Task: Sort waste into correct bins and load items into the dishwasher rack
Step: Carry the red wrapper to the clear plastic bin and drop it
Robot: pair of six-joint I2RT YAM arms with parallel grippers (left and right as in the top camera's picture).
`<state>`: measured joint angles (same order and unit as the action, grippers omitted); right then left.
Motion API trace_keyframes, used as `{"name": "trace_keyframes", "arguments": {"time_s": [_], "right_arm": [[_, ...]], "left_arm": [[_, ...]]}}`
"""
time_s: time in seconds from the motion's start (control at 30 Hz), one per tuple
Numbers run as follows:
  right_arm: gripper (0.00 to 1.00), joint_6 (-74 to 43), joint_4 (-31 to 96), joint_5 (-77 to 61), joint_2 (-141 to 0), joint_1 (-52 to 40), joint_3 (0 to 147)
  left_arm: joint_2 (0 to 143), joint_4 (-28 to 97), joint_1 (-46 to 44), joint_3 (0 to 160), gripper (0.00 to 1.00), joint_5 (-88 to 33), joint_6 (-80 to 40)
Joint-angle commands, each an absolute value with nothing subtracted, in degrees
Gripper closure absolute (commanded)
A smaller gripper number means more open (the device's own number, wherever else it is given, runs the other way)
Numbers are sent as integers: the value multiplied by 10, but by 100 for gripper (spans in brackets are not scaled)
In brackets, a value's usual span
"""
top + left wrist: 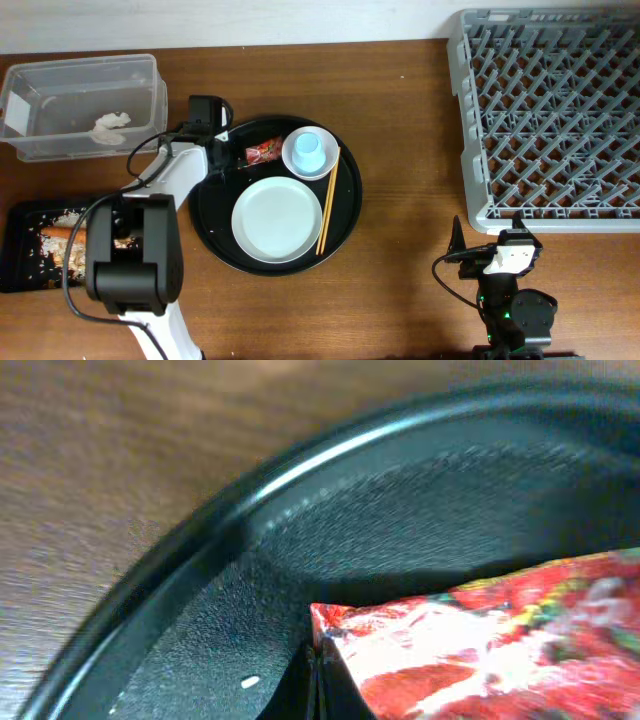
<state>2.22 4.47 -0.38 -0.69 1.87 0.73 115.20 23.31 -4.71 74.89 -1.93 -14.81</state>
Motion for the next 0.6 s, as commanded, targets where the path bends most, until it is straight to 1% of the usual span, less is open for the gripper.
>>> {"name": "trace_keyframes", "arguments": {"time_s": [0.0,0.1,0.17,0.23,0.33,0.47,0.57], "right_arm": [[2,26,47,1,-2,15,3],[2,26,47,1,-2,15,3],[2,26,47,1,-2,15,3],[2,26,47,1,-2,15,3],[2,26,47,1,-2,15,3],[2,26,47,1,-2,15,3],[2,26,47,1,-2,15,3]], "left_arm": [[1074,234,-48,753,100,-25,-150],[1027,227,-41,753,100,-25,-168],[992,213,-18,753,100,-25,-201],[971,186,11,753,99,-21,-203],[963,149,51,753,100,-17,-204],[964,135,111,753,100,-16,-243],[964,116,145,753,99,-9,-246]]}}
